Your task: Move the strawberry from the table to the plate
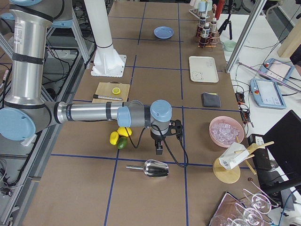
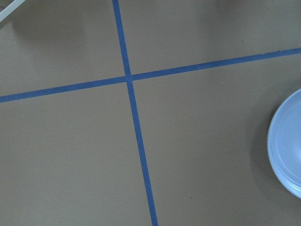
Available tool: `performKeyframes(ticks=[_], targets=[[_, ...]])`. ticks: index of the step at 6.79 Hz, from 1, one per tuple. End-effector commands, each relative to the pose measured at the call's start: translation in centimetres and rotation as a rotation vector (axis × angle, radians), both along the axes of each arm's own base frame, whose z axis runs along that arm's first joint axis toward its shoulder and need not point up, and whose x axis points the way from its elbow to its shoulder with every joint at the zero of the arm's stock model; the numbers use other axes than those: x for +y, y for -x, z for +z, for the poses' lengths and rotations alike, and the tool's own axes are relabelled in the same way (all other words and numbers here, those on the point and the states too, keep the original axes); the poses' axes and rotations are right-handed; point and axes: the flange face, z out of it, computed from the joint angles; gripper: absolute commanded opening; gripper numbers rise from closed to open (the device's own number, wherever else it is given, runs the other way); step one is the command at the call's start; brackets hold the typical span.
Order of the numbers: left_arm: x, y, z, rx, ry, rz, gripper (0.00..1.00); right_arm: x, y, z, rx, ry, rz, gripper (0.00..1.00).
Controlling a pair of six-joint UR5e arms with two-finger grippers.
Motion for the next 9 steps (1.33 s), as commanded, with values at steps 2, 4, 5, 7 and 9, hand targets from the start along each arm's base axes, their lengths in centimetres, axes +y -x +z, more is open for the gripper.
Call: performKeyframes(ticks=[2, 4, 5, 7, 9], targets=[[0.3, 0.0, -1.4, -0.007, -0.054, 0.039, 1.00, 0.1, 0.0, 0.0, -0.003, -0.002, -0.001, 1.00], [-0.2, -0.2, -0.3, 0.006, -0.061, 0.043, 1.00, 0.1, 0.1, 0.0, -0.008, -0.004, -0.001, 1.00], [-0.1, -0.5, 0.6, 0.032, -0.109, 0.051, 1.00, 0.1, 0.1, -0.1, -0.012, -0.003, -0.001, 1.00], [0.8, -6.0, 1.7, 0.256, -0.074, 0.155, 1.00, 1.3, 0.0, 1.2, -0.019, 0.014, -0.005, 1.00], [0.6, -14.1, 1.1, 0.269, -0.051, 0.243, 1.00, 2.0, 0.1, 1.9, -0.031, -0.015, -0.005, 1.00]])
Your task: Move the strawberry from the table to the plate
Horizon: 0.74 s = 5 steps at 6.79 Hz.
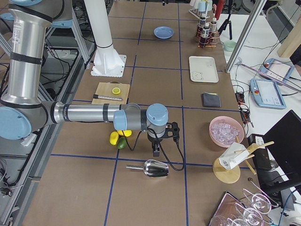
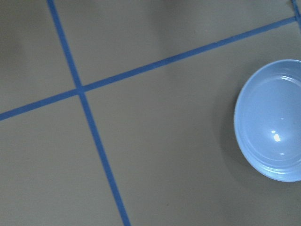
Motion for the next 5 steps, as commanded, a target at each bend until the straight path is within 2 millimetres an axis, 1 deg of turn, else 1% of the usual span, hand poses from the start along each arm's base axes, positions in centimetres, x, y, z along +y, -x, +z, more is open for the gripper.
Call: performKeyframes(ticks=[1, 2, 3, 4, 5], targets=[[0.5, -9.1, 0.3, -0.035, 0.040, 0.040, 1.00, 1.0, 0.3, 0.5, -0.061, 0.004, -0.005, 1.00], [1.0, -11.9, 0.8, -0.054, 0.110, -0.032, 1.00, 1.0, 0.4, 0.1, -0.074, -0.002, -0.006, 1.00], [1.7, -16.1, 0.8, -0.029, 0.185, -0.051, 0.99, 0.9, 0.5, -0.2, -0.078, -0.003, -0.005, 1.00], [0.9, -18.7, 1.0, -0.026, 0.208, -0.047, 0.90, 0.9, 0.5, -0.3, -0.078, -0.005, -0.005, 1.00], [0.4, -19.7, 1.1, -0.069, 0.185, -0.071, 0.90, 0.8, 0.5, -0.4, -0.078, -0.008, -0.005, 1.00]])
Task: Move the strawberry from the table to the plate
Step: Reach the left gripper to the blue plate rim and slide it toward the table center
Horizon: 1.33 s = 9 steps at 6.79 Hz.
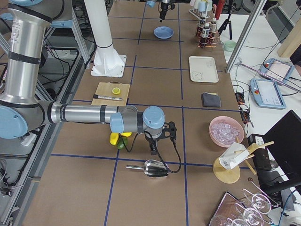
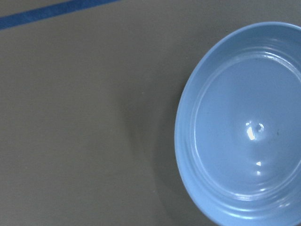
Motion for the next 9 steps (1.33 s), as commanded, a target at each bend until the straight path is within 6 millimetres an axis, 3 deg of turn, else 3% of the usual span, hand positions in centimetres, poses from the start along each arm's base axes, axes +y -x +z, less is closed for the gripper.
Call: performKeyframes(ticks=[1, 2, 3, 4, 5, 6, 7, 8, 9], targets=[[-0.8, -2.5, 0.1, -0.038, 0.000, -0.023, 0.85, -0.1, 0.0, -0.3, -0.002, -0.007, -0.001, 1.00], [-0.8, -2.6, -0.1, -0.038, 0.004, -0.030, 0.72, 0.0, 0.0, -0.2, -0.002, -0.003, 0.000, 1.00], [-1.1, -2.6, -0.6, -0.047, -0.017, -0.047, 0.08, 0.0, 0.0, -0.1, -0.003, 0.000, 0.001, 1.00], [-1.2, -2.5, -1.5, -0.048, -0.037, -0.059, 0.00, 0.0, 0.1, -0.2, -0.006, 0.000, 0.001, 1.00], [-1.3, -2.5, -1.6, -0.047, -0.042, -0.061, 0.00, 0.0, 0.1, -0.3, -0.008, -0.001, 0.001, 1.00], [-1.3, -2.4, -4.0, -0.020, -0.074, -0.066, 0.00, 0.0, 0.1, -0.3, -0.014, -0.001, 0.000, 1.00], [-1.3, -2.5, -7.2, 0.012, -0.037, -0.123, 0.00, 0.0, 0.2, -0.4, -0.030, 0.000, -0.001, 1.00], [-2.4, -3.5, -12.3, 0.070, -0.014, -0.181, 0.00, 0.0, 0.2, -0.5, -0.037, 0.002, -0.001, 1.00], [-2.6, -6.3, -16.0, 0.110, 0.036, -0.196, 0.00, 0.0, 0.3, -0.6, -0.044, 0.000, -0.003, 1.00]])
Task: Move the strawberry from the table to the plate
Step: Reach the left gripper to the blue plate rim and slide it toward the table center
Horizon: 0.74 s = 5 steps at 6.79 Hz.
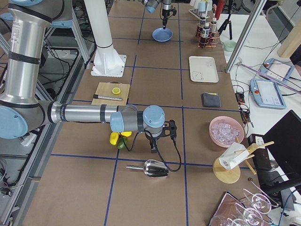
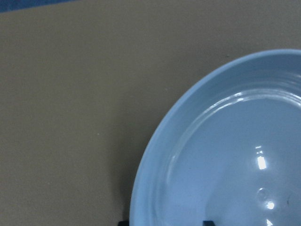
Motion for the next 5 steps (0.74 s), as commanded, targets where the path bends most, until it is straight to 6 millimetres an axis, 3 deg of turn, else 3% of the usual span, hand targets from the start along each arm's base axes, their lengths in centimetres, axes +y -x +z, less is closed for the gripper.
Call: performKeyframes(ticks=[1, 2, 3, 4, 5], targets=[[0.5, -8.2, -8.4, 0.086, 0.098, -0.002, 0.00, 0.0, 0.1, -0.2, -0.010, -0.004, -0.001, 1.00], [2.1, -14.8, -13.3, 0.101, 0.186, 0.037, 0.00, 0.0, 0.1, -0.4, -0.010, -0.008, -0.001, 1.00], [3.6, -19.8, -18.0, 0.096, 0.232, 0.026, 0.00, 0.0, 0.1, -0.4, -0.010, -0.008, -0.001, 1.00], [5.3, -25.3, -21.2, 0.096, 0.248, -0.023, 0.00, -0.1, 0.1, -0.6, -0.012, -0.011, -0.003, 1.00], [6.2, -29.0, -22.9, 0.093, 0.268, -0.035, 0.00, 0.0, 0.2, -0.5, -0.013, -0.008, -0.005, 1.00]])
